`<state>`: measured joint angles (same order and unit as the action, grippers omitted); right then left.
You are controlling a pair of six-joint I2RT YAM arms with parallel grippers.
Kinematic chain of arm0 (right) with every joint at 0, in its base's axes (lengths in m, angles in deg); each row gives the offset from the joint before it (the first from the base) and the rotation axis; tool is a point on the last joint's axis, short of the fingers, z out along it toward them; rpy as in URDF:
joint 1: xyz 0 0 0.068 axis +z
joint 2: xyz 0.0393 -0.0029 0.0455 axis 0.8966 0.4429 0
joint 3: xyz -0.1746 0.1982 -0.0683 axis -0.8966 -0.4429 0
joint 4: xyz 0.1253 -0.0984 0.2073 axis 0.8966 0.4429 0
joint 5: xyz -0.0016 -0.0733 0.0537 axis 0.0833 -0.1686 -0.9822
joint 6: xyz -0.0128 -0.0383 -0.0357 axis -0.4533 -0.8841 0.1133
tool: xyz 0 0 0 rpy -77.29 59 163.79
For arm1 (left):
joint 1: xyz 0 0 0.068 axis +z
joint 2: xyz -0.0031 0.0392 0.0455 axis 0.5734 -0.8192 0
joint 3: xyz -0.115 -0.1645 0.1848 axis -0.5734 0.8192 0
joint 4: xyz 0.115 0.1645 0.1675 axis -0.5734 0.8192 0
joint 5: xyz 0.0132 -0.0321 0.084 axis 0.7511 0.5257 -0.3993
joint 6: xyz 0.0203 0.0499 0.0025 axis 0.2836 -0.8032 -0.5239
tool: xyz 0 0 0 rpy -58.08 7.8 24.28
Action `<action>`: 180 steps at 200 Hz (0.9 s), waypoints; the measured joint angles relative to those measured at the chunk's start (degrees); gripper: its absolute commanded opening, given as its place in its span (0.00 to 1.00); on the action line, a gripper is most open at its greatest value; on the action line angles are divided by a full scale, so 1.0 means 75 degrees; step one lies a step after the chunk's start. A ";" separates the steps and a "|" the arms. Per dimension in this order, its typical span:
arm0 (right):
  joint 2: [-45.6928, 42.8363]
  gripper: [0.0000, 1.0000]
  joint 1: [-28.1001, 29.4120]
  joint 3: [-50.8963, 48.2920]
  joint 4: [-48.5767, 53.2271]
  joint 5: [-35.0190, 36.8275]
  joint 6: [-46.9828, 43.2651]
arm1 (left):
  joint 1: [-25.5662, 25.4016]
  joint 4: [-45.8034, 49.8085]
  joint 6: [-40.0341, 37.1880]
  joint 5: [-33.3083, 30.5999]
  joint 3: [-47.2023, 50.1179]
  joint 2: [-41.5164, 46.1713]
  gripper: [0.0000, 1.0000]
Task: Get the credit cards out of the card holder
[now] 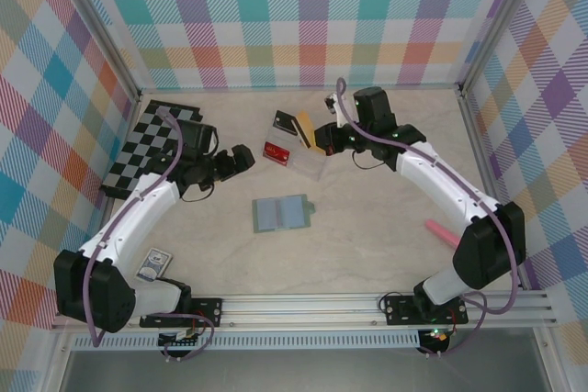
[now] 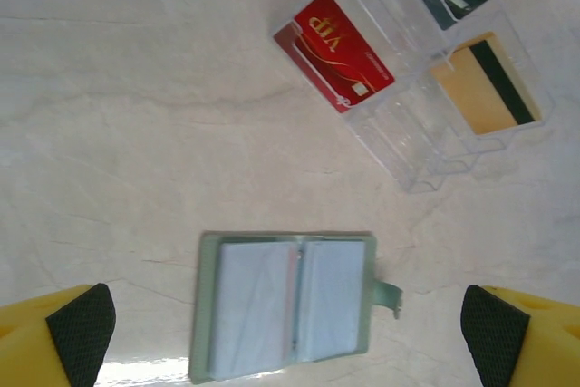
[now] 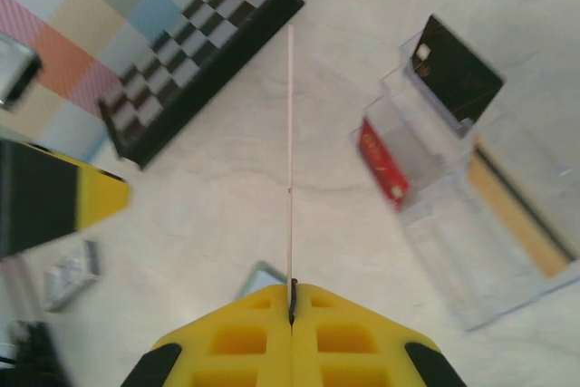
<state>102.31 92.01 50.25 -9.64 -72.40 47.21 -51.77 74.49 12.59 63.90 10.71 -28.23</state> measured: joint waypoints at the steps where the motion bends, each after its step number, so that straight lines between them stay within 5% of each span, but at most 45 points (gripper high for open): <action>1: 0.0003 0.00 0.0000 0.0003 0.0009 0.0006 -0.0044 | 0.0000 0.0015 -0.0012 -0.0029 0.0000 0.0003 1.00; 87: 0.1915 0.00 -0.0122 0.1358 0.1241 0.0609 -0.4639 | 0.0000 0.0201 -0.0280 -0.0382 0.0219 0.0012 1.00; 180: 0.3279 0.00 -0.0720 0.2964 0.2206 0.0443 -0.5933 | 0.0000 0.0204 -0.0332 -0.0326 0.0277 0.0012 1.00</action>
<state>126.90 86.61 72.48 6.90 -69.08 2.71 -51.77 76.02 10.09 61.46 12.79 -28.14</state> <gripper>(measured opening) 0.040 0.999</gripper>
